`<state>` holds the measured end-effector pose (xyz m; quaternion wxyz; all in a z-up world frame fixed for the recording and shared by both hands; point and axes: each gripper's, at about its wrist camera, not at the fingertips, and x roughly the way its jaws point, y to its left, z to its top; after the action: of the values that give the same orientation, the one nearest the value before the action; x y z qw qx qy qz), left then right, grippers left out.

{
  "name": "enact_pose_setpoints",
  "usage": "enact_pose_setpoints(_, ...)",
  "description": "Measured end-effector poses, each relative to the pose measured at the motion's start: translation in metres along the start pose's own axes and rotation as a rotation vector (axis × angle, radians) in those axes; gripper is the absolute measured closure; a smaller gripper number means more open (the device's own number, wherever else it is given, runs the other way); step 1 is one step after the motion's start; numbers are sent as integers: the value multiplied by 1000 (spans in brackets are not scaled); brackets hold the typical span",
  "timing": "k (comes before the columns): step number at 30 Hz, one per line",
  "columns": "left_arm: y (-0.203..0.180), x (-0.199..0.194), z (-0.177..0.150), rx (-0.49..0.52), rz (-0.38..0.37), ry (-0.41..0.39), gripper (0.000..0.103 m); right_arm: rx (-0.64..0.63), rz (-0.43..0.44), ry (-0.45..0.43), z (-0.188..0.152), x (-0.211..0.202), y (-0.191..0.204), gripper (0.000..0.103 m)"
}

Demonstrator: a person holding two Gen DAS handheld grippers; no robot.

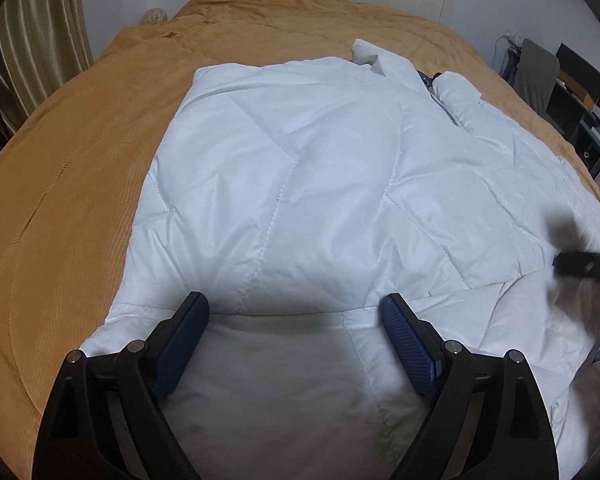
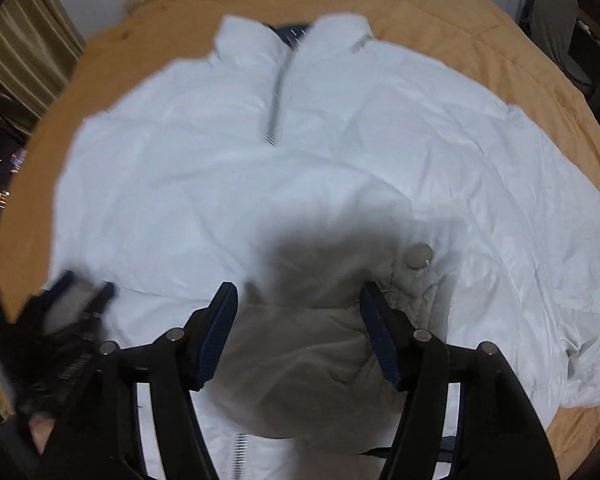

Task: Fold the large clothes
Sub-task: 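Grasp the other sleeve cuff with the right gripper and lift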

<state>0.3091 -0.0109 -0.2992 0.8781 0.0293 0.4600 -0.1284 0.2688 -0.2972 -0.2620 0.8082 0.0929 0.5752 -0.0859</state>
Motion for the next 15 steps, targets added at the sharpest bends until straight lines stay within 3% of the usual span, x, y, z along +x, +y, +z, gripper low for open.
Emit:
enact_pose_setpoints(3,-5,3,-1,25,12,-1,11,74,68,1,-2,9,-29,64)
enact_pose_setpoints(6,-4,3,-1,22,10,0,11,103,82,-2,0,6,-35,66)
enact_pose_setpoints(8,-4,4,-1,22,12,1,10,72,-30,-39,-3,-5,-26,62)
enact_pose_setpoints(10,-5,4,-2,25,19,-2,9,26,-50,-81,-12,-21,-12,56)
enact_pose_setpoints(12,-7,5,-1,29,27,-2,8,-14,-57,-120,-21,-34,-4,44)
enact_pose_setpoints(15,-5,-1,2,14,22,9,8,-69,-103,-114,-29,-28,2,37)
